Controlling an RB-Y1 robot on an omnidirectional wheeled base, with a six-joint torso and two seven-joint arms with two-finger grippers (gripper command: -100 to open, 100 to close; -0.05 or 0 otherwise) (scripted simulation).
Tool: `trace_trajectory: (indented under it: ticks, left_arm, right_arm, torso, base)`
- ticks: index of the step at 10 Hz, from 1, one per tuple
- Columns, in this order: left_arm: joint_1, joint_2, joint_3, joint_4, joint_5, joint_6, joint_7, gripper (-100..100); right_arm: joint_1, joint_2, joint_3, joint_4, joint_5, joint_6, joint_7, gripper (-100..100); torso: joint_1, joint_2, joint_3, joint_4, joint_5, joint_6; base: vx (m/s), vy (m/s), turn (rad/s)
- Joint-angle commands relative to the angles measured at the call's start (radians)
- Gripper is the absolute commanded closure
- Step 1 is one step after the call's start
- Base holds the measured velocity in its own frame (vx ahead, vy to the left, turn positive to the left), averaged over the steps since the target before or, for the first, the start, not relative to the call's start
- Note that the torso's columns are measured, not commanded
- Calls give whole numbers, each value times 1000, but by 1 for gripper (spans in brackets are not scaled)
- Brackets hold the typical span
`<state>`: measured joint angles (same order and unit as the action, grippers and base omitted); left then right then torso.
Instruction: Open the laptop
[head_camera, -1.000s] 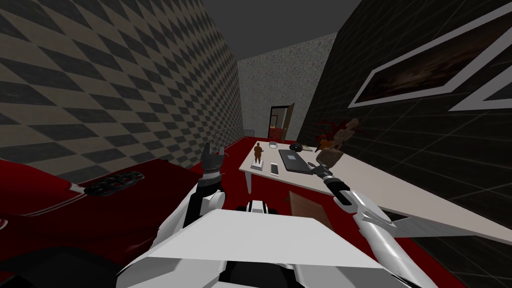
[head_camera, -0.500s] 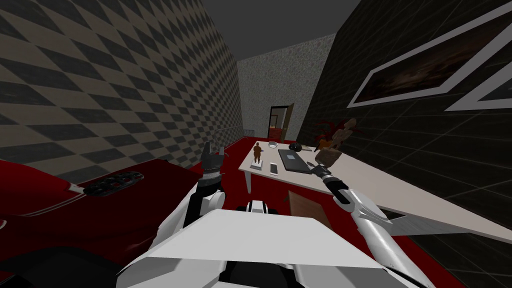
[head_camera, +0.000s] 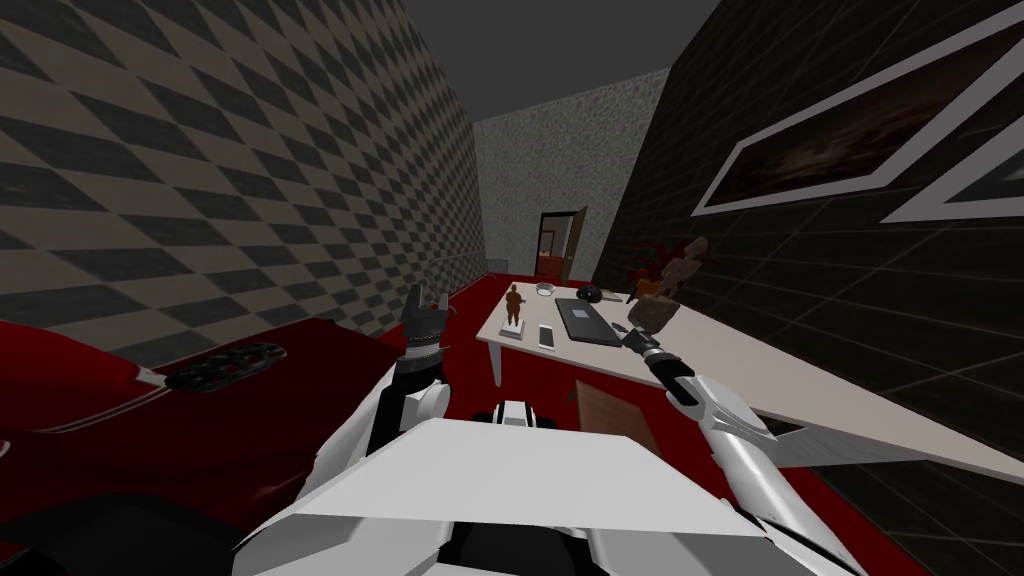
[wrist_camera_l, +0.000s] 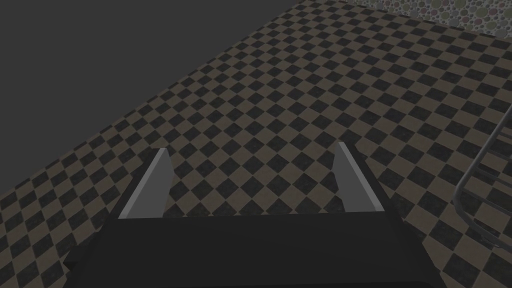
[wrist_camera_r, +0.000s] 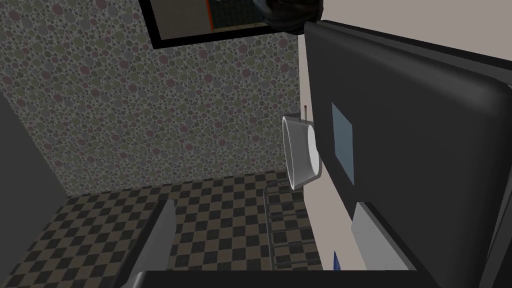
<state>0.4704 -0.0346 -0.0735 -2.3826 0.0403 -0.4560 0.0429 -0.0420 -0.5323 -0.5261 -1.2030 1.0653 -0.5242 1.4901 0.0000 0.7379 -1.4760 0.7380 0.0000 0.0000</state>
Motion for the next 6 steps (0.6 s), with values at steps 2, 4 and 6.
trace_trajectory:
  ticks: [2, 4, 6]
  left_arm:
    - [0, 0, 0, 0, 0, 0, 0, 0]
    - [0, 0, 0, 0, 0, 0, 0, 0]
    - [0, 0, 0, 0, 0, 0, 0, 0]
  right_arm:
    - [-20, 2, -14, 17, 46, -22, 81, -100]
    - [-20, 2, -15, 17, 47, -22, 82, -100]
    - [11, -55, 44, 74, 36, 40, 27, -100]
  torso:
    - [0, 0, 0, 0, 0, 0]
    - [0, 0, 0, 0, 0, 0]
    - [-7, 6, 3, 1, -2, -1]
  base:
    - [-8, -10, -5]
    - [-6, -8, -2]
    - [-153, -137, 464]
